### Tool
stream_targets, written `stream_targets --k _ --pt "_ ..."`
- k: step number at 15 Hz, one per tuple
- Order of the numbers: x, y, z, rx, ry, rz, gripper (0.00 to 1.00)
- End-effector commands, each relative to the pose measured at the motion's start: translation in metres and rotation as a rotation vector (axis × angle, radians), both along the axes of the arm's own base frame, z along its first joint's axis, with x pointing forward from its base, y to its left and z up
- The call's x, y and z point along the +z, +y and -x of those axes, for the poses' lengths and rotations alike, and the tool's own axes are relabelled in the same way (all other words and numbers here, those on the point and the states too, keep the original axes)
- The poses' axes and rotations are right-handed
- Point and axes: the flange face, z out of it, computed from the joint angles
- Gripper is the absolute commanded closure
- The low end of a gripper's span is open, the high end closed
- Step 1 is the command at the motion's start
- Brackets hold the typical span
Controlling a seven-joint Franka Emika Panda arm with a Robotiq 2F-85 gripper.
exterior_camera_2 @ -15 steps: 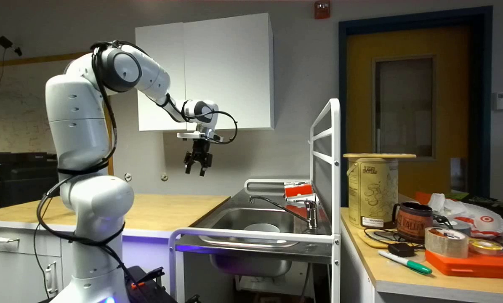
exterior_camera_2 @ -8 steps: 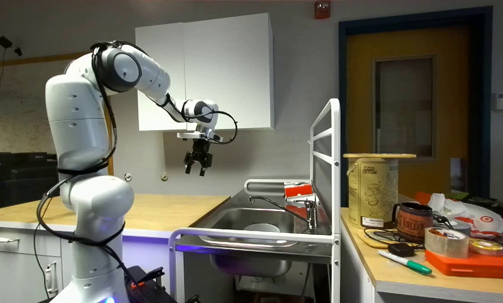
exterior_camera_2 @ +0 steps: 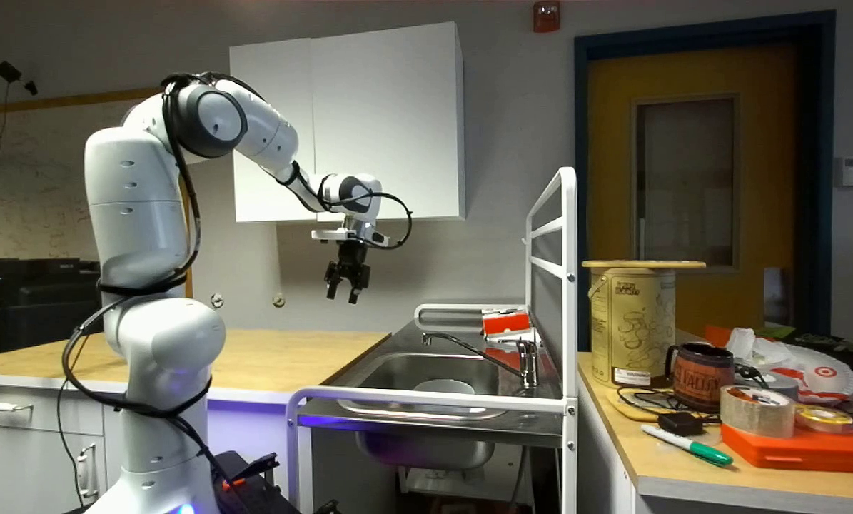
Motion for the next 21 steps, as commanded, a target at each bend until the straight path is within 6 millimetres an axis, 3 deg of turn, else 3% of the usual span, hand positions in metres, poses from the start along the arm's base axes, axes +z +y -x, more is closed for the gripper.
stream_targets --k 1,9,14,21 --pt "-0.006 -0.032 -0.025 -0.152 -0.024 -0.004 0.0" --pt "-0.017 -0.123 -0.052 -0.471 -0.057 -0.097 0.0" --pt "-0.012 -0.167 -0.056 -0.649 -0.095 -0.107 0.0" --pt "-0.022 -0.216 -0.058 -0.887 -0.094 -0.029 0.0"
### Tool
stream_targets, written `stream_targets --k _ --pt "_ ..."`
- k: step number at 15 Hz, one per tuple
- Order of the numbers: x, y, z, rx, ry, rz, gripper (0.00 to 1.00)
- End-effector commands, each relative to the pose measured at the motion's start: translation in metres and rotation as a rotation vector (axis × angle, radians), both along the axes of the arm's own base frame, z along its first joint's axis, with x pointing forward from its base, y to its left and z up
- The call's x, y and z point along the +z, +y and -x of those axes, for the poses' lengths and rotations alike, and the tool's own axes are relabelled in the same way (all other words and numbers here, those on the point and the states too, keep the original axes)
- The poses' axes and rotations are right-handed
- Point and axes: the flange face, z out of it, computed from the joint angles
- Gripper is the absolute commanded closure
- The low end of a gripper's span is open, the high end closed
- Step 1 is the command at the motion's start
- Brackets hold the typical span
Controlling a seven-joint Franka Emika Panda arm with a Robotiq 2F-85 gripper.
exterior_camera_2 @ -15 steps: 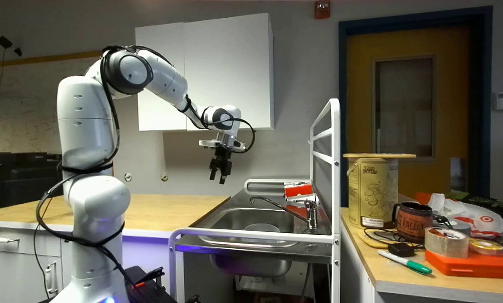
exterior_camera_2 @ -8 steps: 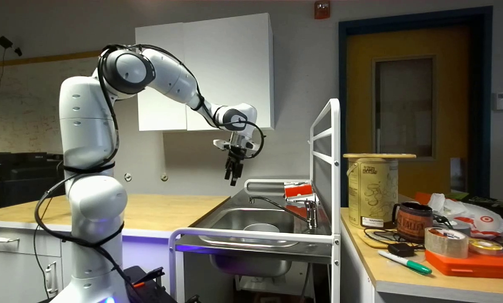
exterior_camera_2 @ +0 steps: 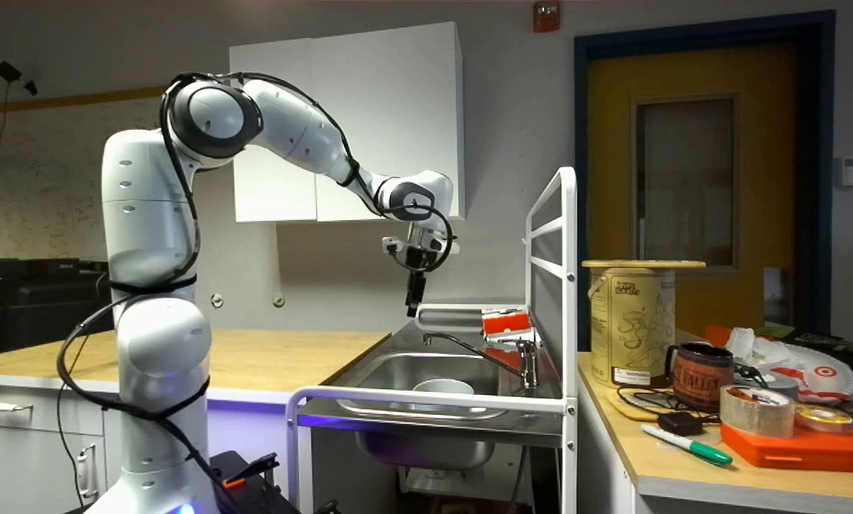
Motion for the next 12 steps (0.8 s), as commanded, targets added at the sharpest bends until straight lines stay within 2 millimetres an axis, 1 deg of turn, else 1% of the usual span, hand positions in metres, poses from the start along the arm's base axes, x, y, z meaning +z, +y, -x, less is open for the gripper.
stream_targets --k 1,5,12 --pt "-0.005 -0.016 -0.002 -0.115 0.029 0.036 0.0" --pt "-0.026 -0.03 -0.002 -0.196 0.085 0.054 0.0" --pt "-0.059 -0.05 -0.004 -0.269 0.158 0.053 0.0"
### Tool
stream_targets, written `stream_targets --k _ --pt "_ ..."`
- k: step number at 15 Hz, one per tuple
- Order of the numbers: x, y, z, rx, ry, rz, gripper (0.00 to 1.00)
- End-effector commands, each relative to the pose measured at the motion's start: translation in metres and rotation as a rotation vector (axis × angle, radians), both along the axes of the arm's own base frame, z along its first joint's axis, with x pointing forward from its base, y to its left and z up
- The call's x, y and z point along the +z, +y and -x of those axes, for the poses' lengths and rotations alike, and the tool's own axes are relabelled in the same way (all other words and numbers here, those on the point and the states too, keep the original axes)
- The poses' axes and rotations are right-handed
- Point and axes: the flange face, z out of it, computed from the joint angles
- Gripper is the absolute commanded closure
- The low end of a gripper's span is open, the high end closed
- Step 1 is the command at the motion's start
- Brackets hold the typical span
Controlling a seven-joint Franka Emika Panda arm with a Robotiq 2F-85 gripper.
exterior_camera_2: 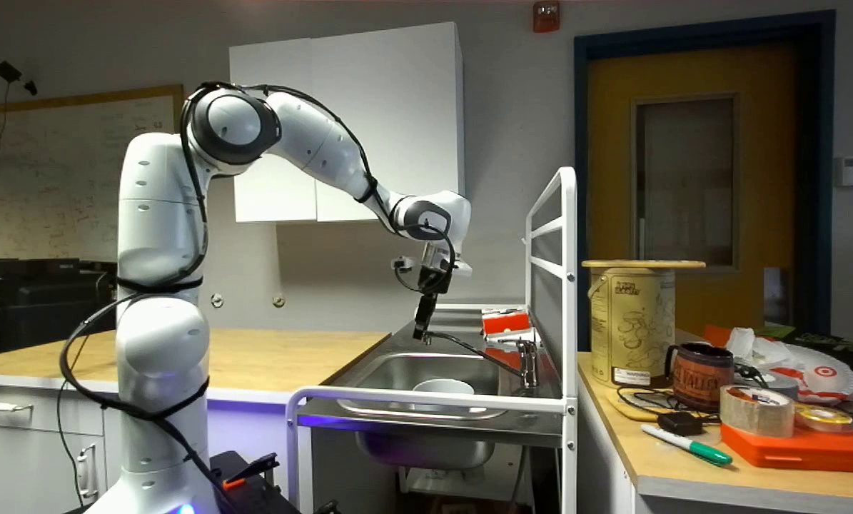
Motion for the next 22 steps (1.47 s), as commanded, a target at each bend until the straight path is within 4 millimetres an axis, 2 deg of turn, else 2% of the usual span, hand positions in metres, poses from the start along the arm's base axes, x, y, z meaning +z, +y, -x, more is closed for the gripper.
stream_targets --k 1,4,5,6,7,11,15,18,19,22 --pt "-0.011 -0.01 -0.002 -0.047 0.031 0.016 0.0" --pt "-0.025 -0.014 -0.005 -0.057 0.059 0.013 0.0" --pt "-0.03 -0.013 -0.007 -0.061 0.067 0.024 0.25" --pt "-0.033 -0.012 -0.008 -0.059 0.077 0.029 0.26" --pt "-0.035 -0.01 -0.01 -0.059 0.083 0.032 0.31" --pt "-0.039 -0.005 -0.012 -0.055 0.102 0.042 0.65" --pt "-0.035 -0.002 -0.014 -0.049 0.099 0.052 0.93" --pt "-0.032 0.0 -0.016 -0.045 0.098 0.06 0.99" --pt "-0.032 0.002 -0.017 -0.042 0.098 0.065 0.95" --pt "-0.027 0.008 -0.024 -0.027 0.099 0.082 0.95"
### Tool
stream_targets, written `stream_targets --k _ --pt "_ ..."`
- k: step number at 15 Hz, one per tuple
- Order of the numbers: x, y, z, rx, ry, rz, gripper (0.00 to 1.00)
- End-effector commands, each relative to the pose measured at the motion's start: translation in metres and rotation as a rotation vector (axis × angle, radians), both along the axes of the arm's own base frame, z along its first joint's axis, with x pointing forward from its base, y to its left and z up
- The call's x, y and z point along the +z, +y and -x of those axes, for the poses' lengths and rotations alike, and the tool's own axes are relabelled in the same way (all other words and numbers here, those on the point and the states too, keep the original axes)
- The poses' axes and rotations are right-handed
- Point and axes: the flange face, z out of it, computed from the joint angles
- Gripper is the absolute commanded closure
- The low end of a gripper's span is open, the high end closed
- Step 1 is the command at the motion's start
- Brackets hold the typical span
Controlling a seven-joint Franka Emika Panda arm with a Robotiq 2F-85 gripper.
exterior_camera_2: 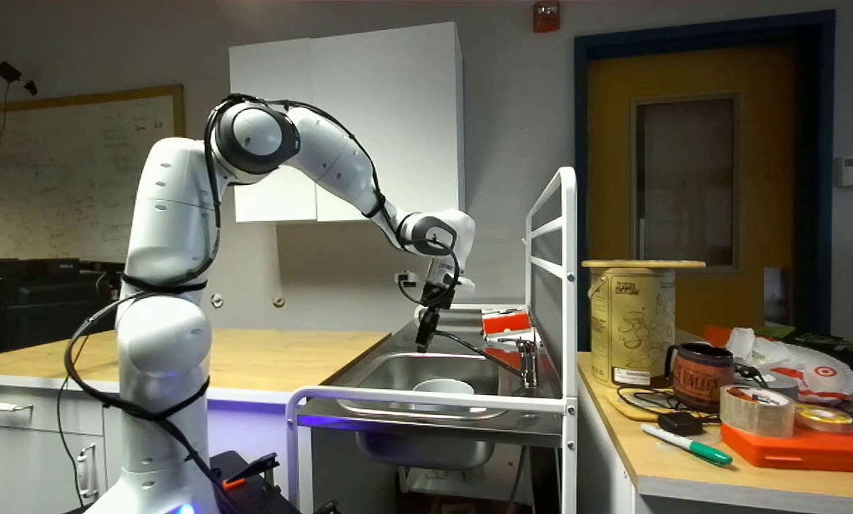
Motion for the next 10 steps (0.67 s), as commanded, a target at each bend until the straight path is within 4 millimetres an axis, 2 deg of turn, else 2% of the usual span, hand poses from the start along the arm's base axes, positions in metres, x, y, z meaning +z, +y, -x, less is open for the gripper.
stream_targets --k 1,6,10 --pt "0.014 0.01 -0.014 0.007 0.011 0.043 0.95" --pt "0.023 0.03 -0.033 0.044 0.021 0.074 0.95" --pt "0.029 0.054 -0.057 0.093 0.051 0.093 0.95"
